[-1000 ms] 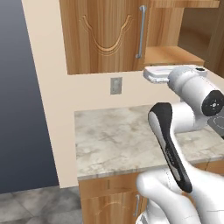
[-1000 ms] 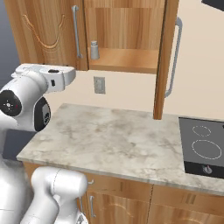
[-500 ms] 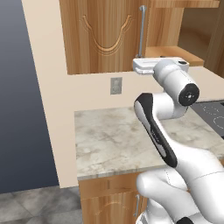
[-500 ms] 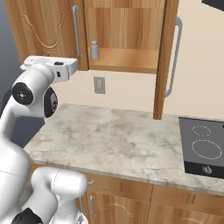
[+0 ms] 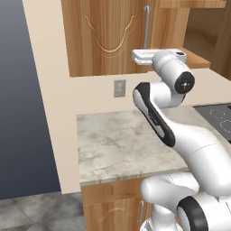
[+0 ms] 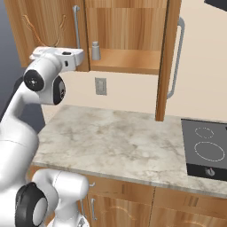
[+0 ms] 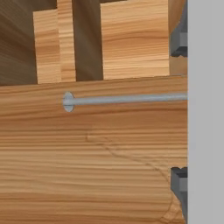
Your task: Move the syrup bottle and shaker from the cabinet to the dining counter.
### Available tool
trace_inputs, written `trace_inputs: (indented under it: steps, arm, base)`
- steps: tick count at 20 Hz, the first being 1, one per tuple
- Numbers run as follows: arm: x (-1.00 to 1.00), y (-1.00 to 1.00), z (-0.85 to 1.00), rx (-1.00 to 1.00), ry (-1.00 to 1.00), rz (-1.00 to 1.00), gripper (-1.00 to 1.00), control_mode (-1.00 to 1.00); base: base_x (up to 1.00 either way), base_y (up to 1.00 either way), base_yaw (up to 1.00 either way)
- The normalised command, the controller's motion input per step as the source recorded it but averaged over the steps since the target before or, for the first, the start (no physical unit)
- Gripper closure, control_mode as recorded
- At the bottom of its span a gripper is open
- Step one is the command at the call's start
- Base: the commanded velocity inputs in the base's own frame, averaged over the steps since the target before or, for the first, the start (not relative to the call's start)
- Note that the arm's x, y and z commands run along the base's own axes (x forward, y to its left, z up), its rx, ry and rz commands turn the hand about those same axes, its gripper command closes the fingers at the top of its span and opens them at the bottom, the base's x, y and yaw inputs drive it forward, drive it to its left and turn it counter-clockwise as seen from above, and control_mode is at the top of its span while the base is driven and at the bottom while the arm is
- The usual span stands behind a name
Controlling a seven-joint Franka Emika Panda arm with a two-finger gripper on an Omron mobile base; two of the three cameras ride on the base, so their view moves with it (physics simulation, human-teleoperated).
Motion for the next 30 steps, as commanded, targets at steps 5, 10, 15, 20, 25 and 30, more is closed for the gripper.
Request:
trace_inputs:
  steps: [5,10,15,20,25,30]
  arm:
    - [0.58,-0.04,0.15,0.0,0.0,0.0,-1.0,-1.0]
    - [0.6,-0.02,0.04,0.0,0.0,0.0,-1.0,-1.0]
    - [0.66,0.0,0.0,0.0,0.0,0.0,-1.0,-1.0]
    - [0.74,0.0,0.0,0.0,0.0,0.0,-1.0,-1.0]
    - [0.67,0.06,0.0,0.0,0.03,0.01,1.0,-1.0]
    - [0.07,0.83,0.0,-0.02,0.14,0.12,1.0,-1.0]
  base:
    - [0.0,0.0,0.0]
    - [0.0,0.0,0.0]
    - [0.0,0.0,0.0]
    - [0.0,0.0,0.0]
    - [0.0,0.0,0.0]
    - [0.0,0.0,0.0]
